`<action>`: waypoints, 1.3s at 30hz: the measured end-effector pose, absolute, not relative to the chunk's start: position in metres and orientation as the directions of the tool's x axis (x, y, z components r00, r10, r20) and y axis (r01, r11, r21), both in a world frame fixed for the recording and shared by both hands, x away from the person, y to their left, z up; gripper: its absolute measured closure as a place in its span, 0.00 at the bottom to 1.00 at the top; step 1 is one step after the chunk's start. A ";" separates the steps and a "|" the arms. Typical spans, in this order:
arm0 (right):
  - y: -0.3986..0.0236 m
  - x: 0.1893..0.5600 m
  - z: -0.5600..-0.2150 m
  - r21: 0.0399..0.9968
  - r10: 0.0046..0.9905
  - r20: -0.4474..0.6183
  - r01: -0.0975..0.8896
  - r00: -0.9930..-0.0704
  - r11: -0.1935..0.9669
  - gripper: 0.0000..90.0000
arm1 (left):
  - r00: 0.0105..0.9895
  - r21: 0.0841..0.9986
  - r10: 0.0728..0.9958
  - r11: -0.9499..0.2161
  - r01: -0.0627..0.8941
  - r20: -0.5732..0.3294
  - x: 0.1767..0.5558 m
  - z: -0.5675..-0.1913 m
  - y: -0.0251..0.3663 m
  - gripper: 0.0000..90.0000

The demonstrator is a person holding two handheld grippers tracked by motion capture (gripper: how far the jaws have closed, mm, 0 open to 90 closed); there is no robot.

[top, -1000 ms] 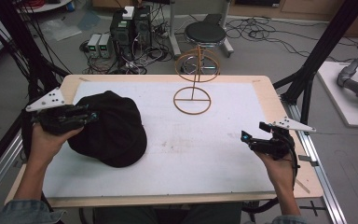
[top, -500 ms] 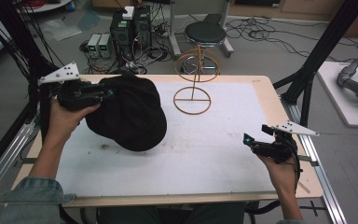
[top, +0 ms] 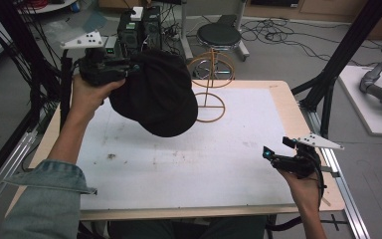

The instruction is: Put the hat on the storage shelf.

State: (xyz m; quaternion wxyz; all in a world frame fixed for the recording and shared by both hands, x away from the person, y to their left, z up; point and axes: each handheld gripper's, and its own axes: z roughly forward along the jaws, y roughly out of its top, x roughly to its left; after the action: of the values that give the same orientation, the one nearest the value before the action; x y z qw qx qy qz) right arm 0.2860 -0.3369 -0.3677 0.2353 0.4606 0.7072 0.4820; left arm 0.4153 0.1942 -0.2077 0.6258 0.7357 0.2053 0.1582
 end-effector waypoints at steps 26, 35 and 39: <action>-0.346 0.278 -0.366 0.901 0.885 0.117 0.422 -0.451 0.096 0.15 | 0.880 0.996 0.468 0.018 0.084 -0.082 0.474 -0.177 0.138 0.88; -0.348 0.276 -0.367 0.901 0.882 0.117 0.422 -0.456 0.098 0.15 | 0.862 0.992 0.490 0.070 0.109 -0.129 0.498 -0.191 0.121 0.88; -0.349 0.276 -0.367 0.898 0.882 0.123 0.429 -0.455 0.097 0.15 | 0.856 0.987 0.492 0.101 0.125 -0.158 0.506 -0.198 0.115 0.88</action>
State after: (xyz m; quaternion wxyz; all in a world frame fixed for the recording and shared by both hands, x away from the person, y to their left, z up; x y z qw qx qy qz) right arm 0.2756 -0.3488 -0.3675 0.2341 0.4665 0.7025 0.4838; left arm 0.5064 0.1151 -0.1978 0.7039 0.6578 0.2343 0.1303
